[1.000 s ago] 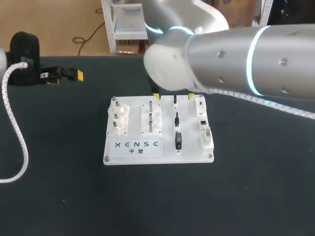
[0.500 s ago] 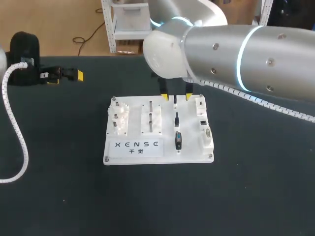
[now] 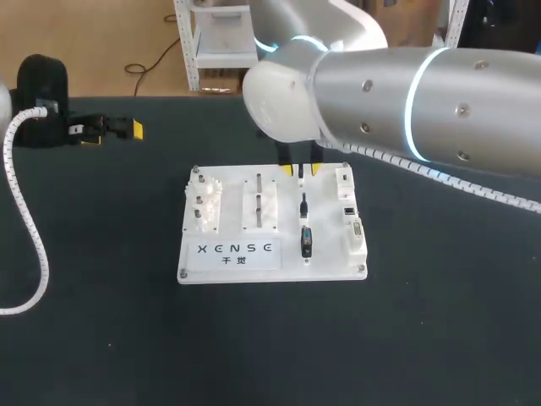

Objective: Insert the USB connector, Ethernet cable, and multi-pin plug into their matching sockets one by one.

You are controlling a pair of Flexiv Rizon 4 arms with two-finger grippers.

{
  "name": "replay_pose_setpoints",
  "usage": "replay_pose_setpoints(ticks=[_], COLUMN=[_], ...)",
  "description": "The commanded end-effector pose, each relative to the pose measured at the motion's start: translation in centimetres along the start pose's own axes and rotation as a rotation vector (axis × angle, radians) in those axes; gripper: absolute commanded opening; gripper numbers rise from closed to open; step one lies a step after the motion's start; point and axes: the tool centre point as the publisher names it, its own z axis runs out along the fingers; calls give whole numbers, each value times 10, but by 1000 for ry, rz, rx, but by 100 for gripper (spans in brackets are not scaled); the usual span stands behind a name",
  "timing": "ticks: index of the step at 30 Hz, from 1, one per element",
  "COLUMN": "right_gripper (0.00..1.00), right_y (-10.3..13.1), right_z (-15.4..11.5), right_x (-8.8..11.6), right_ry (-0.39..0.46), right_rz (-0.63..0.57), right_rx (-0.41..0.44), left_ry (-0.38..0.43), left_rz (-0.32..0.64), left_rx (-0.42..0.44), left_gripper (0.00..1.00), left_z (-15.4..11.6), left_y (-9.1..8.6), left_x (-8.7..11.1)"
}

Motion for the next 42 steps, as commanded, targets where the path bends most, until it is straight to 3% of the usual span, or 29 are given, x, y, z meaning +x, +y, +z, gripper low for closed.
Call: replay_pose_setpoints(ticks=[1, 3, 5, 18, 25, 42], right_gripper=[29, 7, 0, 0, 0, 0], right_y=[-5, -5, -5, -7, -14, -72], right_z=[1, 1, 1, -14, -35, -27], right_x=[8, 8, 8, 15, 20, 28], right_ry=[-20, -22, -30, -133, -219, -249], right_rz=[3, 4, 0, -42, -57, -11], right_rx=[-6, -5, -9, -44, -77, -32], left_ry=[0, 0, 0, 0, 0, 0], left_rz=[0, 0, 0, 0, 0, 0], left_rx=[0, 0, 0, 0, 0, 0], left_gripper=[100, 100, 100, 100, 100, 100], left_z=[0, 0, 0, 0, 0, 0], left_y=[0, 0, 0, 0, 0, 0], left_x=[0, 0, 0, 0, 0, 0])
